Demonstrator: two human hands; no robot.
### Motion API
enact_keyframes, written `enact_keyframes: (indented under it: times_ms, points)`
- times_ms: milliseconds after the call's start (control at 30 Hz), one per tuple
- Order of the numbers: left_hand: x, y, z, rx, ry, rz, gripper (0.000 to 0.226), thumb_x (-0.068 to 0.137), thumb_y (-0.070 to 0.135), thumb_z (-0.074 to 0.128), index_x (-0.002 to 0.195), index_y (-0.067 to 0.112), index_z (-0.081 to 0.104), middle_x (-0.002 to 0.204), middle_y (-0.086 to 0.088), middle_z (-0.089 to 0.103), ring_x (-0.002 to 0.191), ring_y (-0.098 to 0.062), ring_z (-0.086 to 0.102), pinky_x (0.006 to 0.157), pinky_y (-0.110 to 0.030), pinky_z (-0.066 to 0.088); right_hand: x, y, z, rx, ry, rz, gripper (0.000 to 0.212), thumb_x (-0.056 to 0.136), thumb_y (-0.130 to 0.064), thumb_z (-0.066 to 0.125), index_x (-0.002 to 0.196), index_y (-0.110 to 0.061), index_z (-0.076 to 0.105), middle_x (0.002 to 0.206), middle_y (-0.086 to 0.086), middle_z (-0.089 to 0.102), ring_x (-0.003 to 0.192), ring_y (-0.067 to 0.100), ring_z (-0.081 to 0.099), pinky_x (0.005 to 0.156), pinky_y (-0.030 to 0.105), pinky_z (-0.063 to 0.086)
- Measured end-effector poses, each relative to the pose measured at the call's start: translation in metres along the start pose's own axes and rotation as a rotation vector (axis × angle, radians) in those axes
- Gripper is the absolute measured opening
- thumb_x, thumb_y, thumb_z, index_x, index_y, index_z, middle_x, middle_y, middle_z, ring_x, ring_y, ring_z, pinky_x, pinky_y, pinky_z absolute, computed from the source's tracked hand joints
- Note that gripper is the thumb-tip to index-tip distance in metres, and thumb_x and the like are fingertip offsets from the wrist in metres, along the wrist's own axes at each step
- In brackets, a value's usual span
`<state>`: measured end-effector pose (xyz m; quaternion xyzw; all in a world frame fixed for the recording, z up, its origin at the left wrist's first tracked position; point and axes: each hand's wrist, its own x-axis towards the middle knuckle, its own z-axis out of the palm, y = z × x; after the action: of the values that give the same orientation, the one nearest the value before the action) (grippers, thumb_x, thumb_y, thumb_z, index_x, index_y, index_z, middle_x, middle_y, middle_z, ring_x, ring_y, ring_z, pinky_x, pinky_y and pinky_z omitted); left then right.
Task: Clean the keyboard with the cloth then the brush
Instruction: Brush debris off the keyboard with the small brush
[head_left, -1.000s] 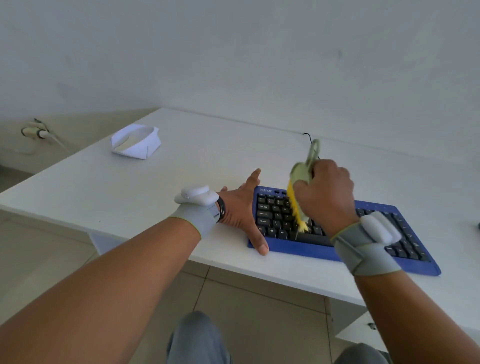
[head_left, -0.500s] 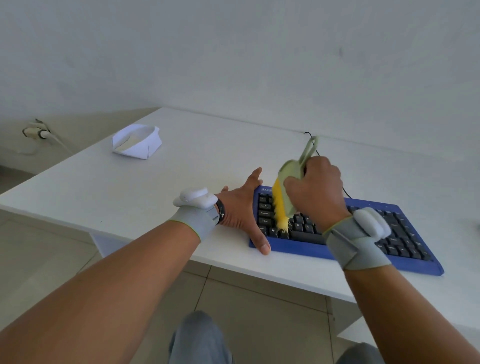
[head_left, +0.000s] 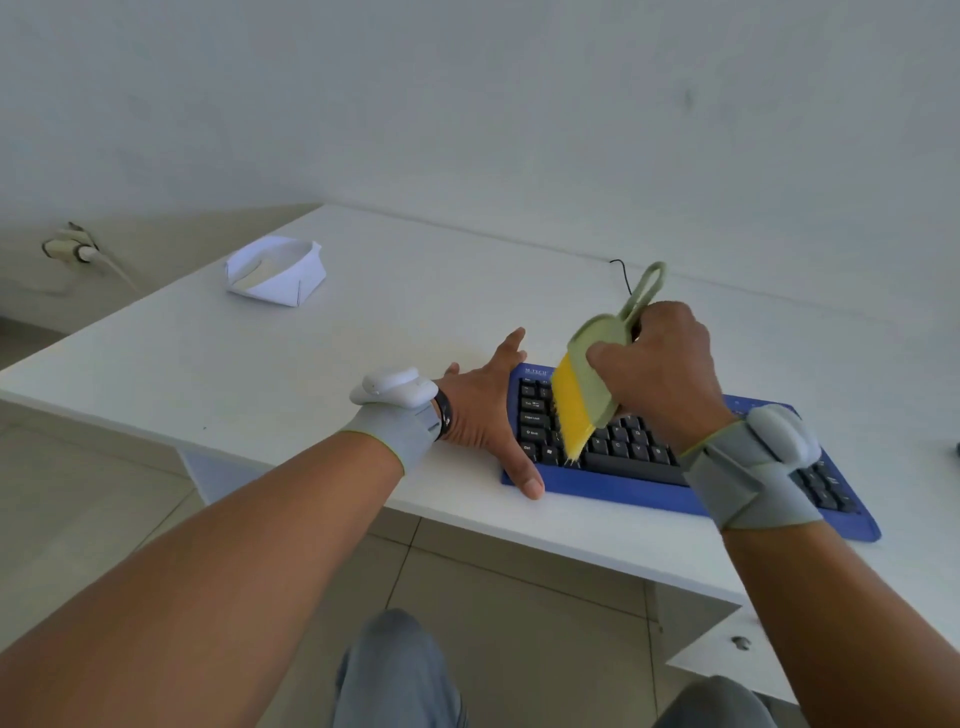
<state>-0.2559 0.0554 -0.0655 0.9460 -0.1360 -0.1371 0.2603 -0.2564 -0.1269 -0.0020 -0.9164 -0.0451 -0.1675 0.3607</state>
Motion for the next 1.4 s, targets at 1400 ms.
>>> enact_keyframes:
  times_ms: [1400]
  points:
    - [0.006, -0.003, 0.007, -0.015, 0.035, -0.022, 0.171, 0.023, 0.084, 0.077, 0.148, 0.034, -0.03, 0.166, 0.009, 0.0, 0.152, -0.02, 0.009, 0.119, -0.058, -0.009, 0.031, -0.014, 0.047, -0.057, 0.331, -0.177, 0.016, 0.09, -0.016, 0.05, 0.078, -0.008, 0.043, 0.069, 0.003, 0.043, 0.07, 0.028, 0.04, 0.065, 0.033, 0.025]
